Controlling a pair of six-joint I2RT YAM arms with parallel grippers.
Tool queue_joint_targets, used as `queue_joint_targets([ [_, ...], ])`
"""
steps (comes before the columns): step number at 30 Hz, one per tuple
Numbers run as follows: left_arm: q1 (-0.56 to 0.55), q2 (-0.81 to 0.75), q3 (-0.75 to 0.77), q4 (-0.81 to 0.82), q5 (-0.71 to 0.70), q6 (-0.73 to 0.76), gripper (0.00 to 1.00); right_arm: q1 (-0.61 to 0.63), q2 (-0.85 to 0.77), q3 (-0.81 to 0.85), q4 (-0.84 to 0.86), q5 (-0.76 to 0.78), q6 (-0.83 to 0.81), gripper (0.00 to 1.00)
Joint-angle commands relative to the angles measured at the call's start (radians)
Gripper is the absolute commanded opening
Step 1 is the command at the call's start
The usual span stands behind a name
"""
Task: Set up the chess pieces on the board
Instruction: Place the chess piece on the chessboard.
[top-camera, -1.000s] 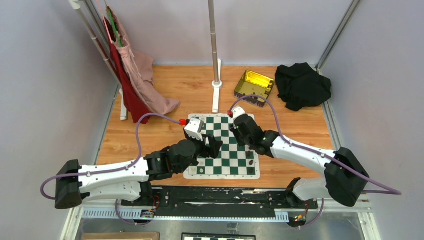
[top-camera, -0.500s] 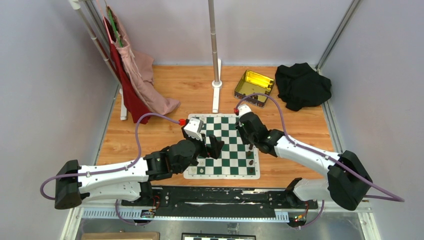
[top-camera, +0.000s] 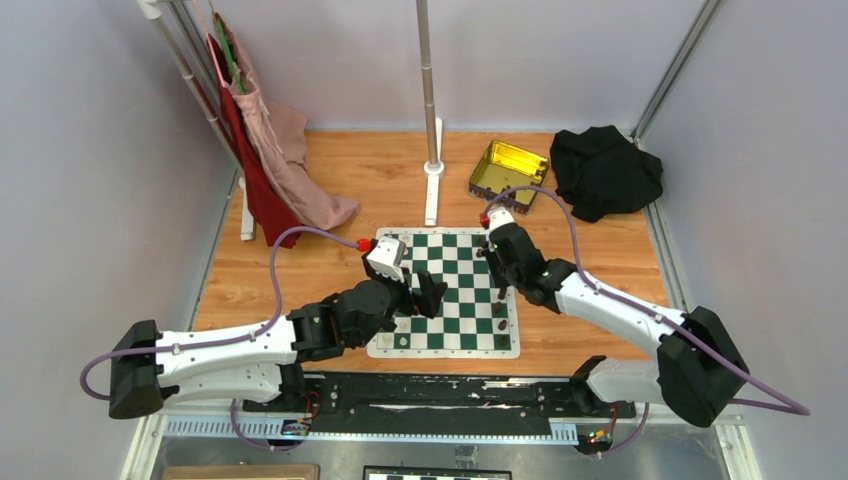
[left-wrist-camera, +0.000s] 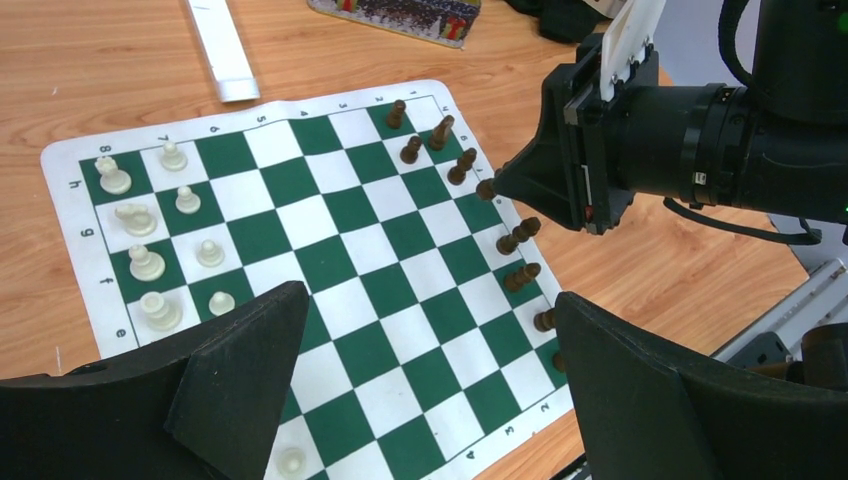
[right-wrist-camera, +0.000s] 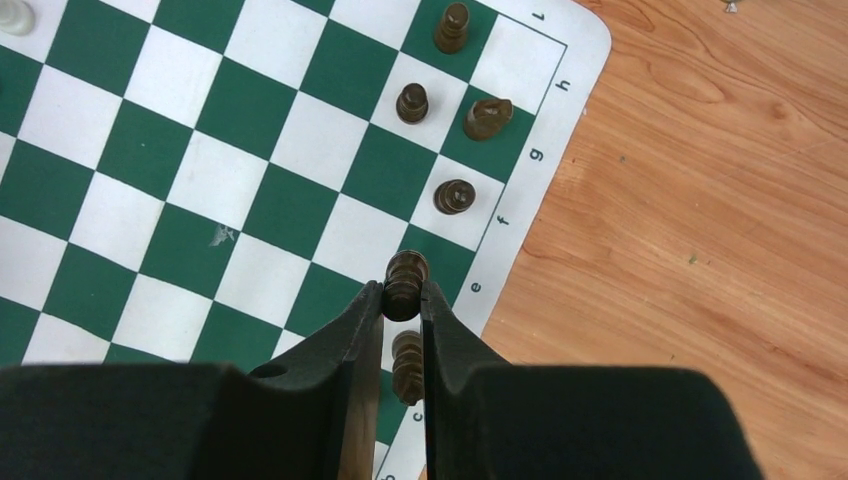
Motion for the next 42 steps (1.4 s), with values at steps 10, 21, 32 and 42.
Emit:
queue_joint_targets([
  [10,0.004,-0.009,-0.003,0.026,-0.024,0.001,1.00,-0.054,-0.015,-0.049,0.003,-0.037,0.026,0.00],
  [21,0.004,0.009,0.006,0.027,-0.019,0.003,1.00,-0.080,0.026,-0.077,0.071,-0.061,0.034,0.00],
  [32,0.005,0.015,0.005,0.029,-0.020,0.001,1.00,-0.090,0.065,-0.082,0.101,-0.069,0.039,0.00],
  [42,0.004,0.011,-0.004,0.029,-0.020,0.000,1.00,-0.092,0.083,-0.082,0.105,-0.060,0.044,0.05],
])
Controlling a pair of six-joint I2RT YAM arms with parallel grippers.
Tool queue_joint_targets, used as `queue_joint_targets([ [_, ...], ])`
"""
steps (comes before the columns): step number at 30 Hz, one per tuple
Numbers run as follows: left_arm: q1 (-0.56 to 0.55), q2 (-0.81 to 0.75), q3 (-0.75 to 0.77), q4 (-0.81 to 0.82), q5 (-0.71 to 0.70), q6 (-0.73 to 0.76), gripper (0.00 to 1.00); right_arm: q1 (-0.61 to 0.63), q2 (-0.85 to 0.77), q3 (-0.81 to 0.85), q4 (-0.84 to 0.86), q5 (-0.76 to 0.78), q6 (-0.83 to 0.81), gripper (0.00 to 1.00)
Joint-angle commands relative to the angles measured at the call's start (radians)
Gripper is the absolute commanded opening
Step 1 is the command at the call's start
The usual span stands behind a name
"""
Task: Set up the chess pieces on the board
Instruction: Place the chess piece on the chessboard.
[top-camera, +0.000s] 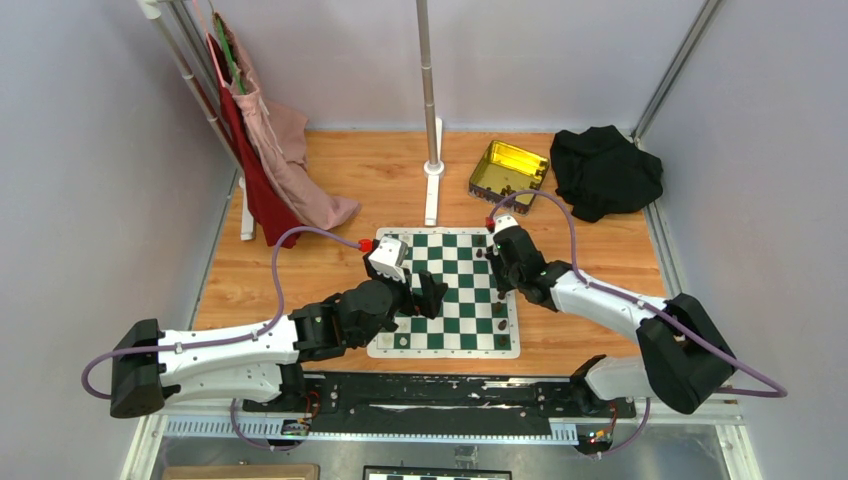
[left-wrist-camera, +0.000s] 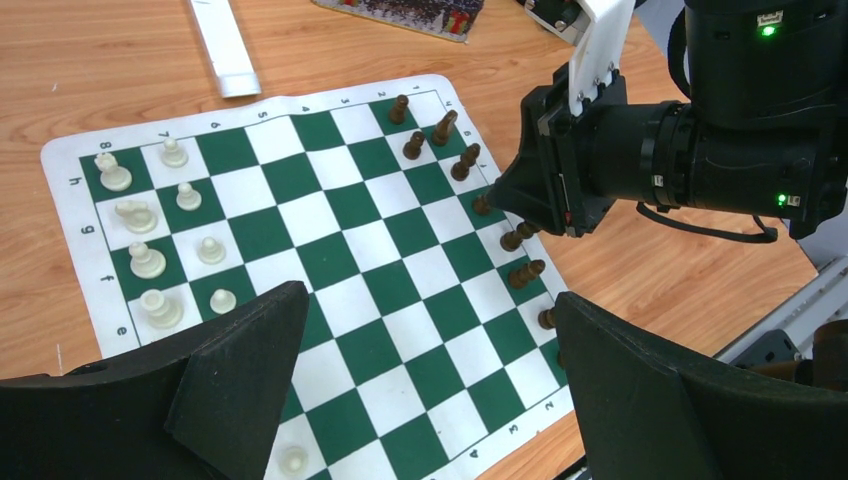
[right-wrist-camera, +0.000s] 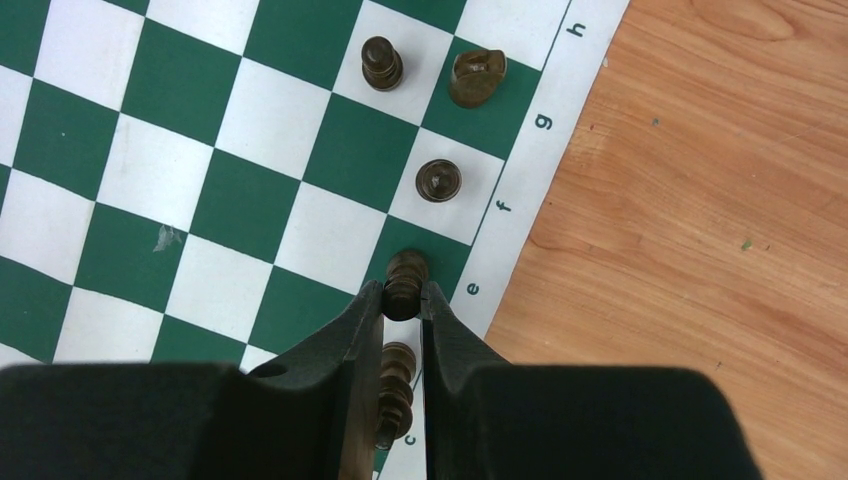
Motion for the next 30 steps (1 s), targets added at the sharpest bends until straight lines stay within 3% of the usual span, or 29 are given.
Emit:
queue_joint_targets([
  [1,0.004,-0.001,-0.004,0.028,-0.020,-0.002,1.00,-0.018,0.006,-0.013,0.012,0.011,0.017,0.08],
  [5,0.005,-0.003,-0.007,0.028,-0.021,-0.005,1.00,-0.017,0.000,-0.012,0.009,0.019,0.018,0.26],
  [8,0.005,-0.003,-0.007,0.028,-0.021,-0.003,1.00,-0.017,-0.008,-0.011,0.006,0.021,0.020,0.33],
  [30,0.005,-0.006,-0.005,0.028,-0.012,-0.015,1.00,-0.017,-0.119,0.005,-0.056,0.028,0.017,0.37],
])
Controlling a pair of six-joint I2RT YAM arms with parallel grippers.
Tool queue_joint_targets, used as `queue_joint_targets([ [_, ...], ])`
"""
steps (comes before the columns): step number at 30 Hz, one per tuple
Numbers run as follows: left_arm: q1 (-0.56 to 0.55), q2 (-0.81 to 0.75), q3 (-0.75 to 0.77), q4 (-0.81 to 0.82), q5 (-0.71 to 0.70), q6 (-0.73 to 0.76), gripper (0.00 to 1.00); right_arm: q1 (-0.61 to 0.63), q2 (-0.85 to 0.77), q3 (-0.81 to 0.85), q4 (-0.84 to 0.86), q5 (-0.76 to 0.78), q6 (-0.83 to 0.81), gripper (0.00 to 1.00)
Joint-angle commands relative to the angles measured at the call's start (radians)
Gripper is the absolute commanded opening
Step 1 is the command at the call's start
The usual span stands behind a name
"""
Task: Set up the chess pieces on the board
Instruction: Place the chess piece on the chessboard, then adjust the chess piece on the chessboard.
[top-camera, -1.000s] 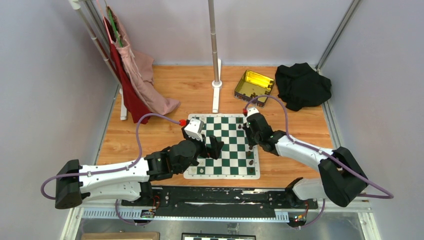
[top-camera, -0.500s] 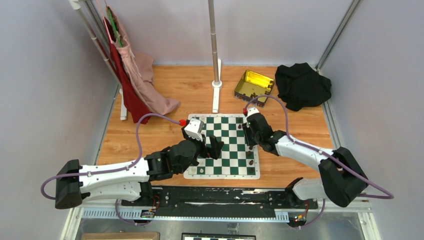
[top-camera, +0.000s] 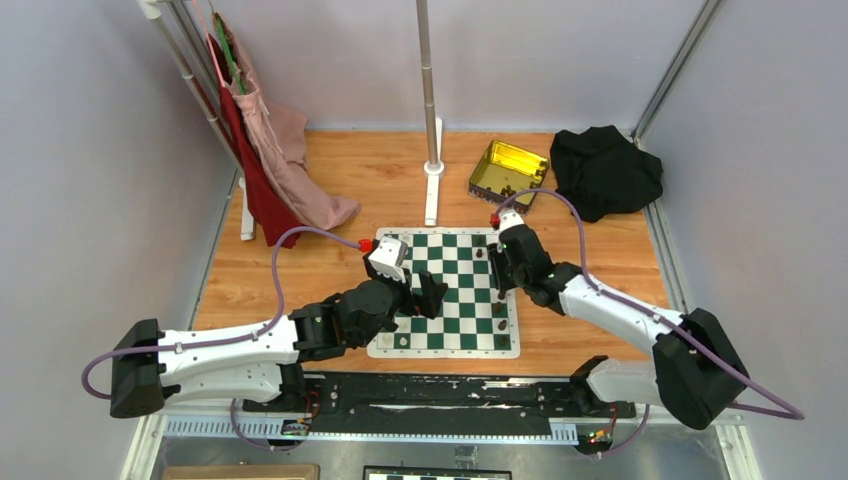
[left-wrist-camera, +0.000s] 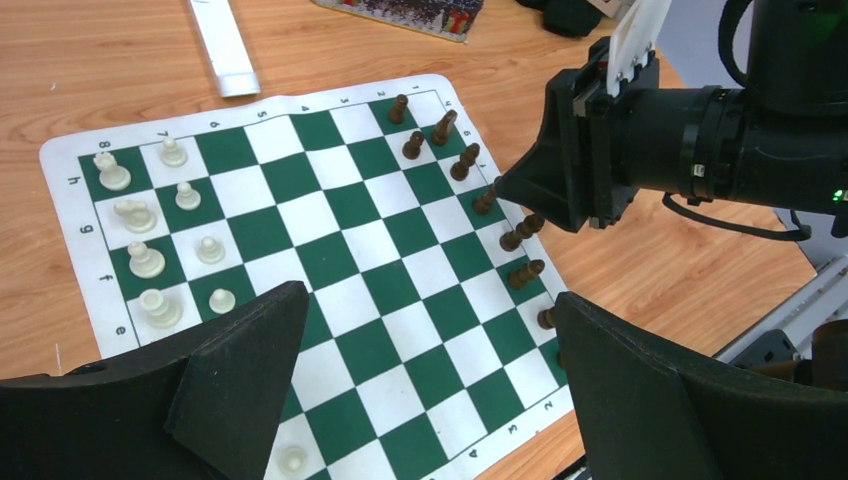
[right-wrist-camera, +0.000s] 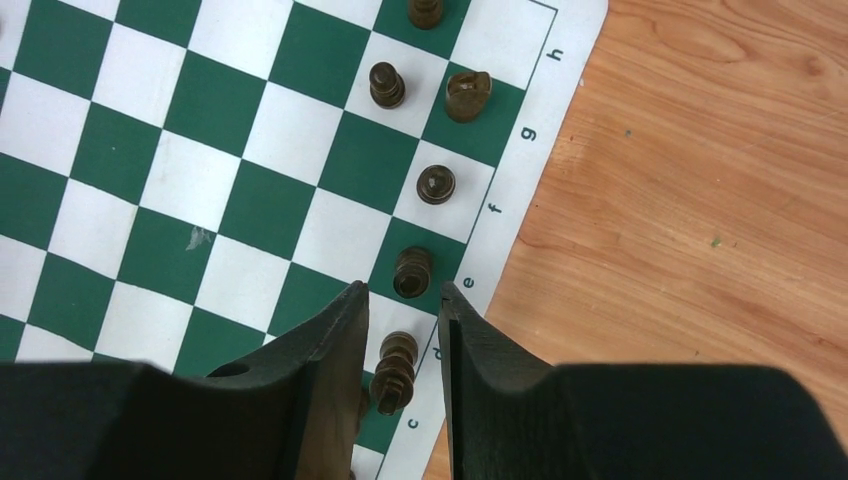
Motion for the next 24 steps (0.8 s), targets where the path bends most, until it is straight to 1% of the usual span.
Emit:
queue_joint_targets([
  [1,0.005,-0.004,-0.005,0.028,-0.012,-0.013,1.00,-0.017,-0.049,0.004,-0.036,0.029,0.009,0.37],
  [18,0.005,0.015,0.002,0.031,0.001,-0.021,1.00,-0.004,-0.222,-0.079,-0.130,0.036,0.054,0.38],
  [24,0.005,0.022,0.007,0.036,0.003,-0.021,1.00,0.003,-0.250,-0.115,-0.137,0.018,0.072,0.38],
])
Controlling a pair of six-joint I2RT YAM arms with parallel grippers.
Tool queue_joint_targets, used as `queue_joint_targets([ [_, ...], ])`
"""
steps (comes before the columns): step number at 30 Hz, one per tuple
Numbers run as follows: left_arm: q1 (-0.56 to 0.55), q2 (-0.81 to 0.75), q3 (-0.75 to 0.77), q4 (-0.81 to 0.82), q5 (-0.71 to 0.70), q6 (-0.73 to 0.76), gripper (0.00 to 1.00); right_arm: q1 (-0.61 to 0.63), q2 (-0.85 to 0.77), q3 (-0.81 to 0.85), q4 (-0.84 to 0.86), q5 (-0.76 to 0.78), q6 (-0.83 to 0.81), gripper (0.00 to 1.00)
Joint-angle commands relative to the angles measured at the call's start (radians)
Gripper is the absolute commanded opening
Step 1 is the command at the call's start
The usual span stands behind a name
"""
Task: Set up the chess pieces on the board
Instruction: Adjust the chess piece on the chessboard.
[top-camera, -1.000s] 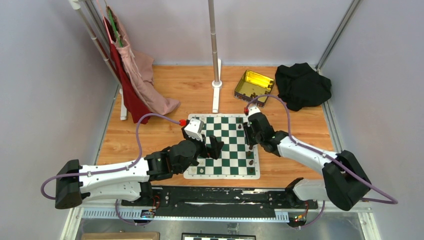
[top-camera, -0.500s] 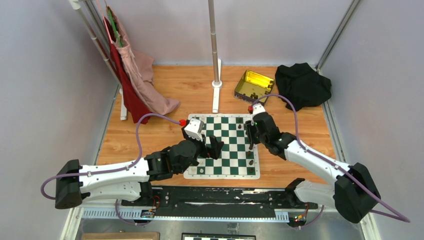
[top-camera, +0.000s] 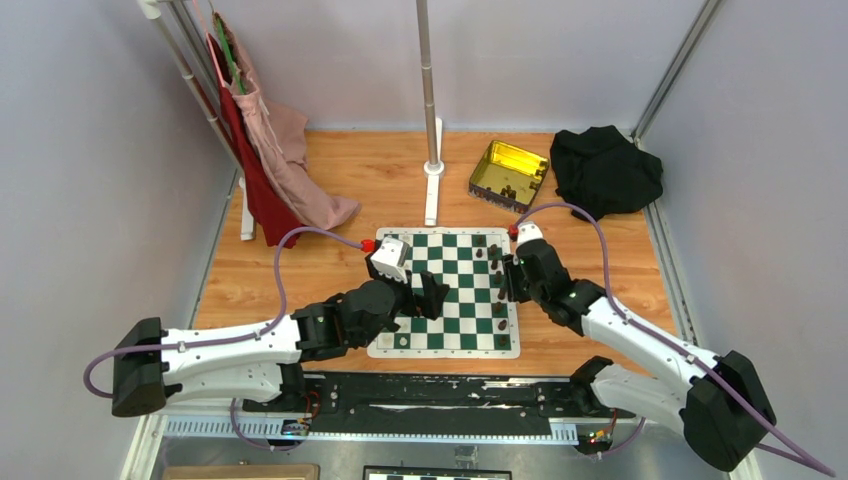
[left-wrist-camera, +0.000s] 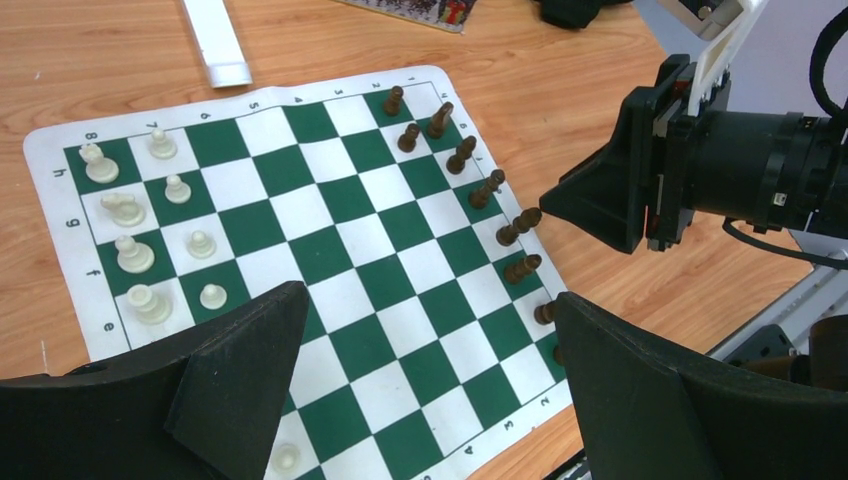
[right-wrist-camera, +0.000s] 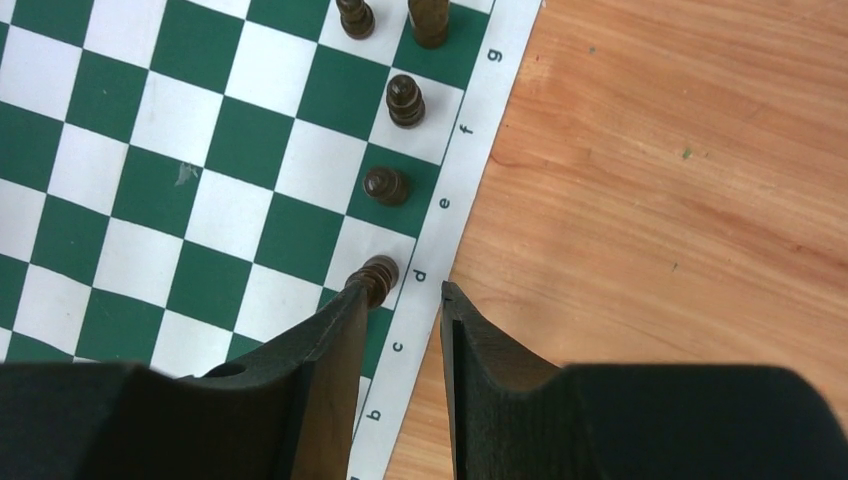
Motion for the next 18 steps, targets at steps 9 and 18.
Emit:
queue_joint_targets([
  [9,0.005,0.032,0.021,0.037,-0.003,-0.003,1.00,0.007,-0.036,-0.045,-0.031,-0.016,0.037,0.38],
  [18,0.005,0.052,0.026,0.044,0.001,-0.002,1.00,0.016,-0.087,-0.058,-0.057,-0.033,0.040,0.38],
])
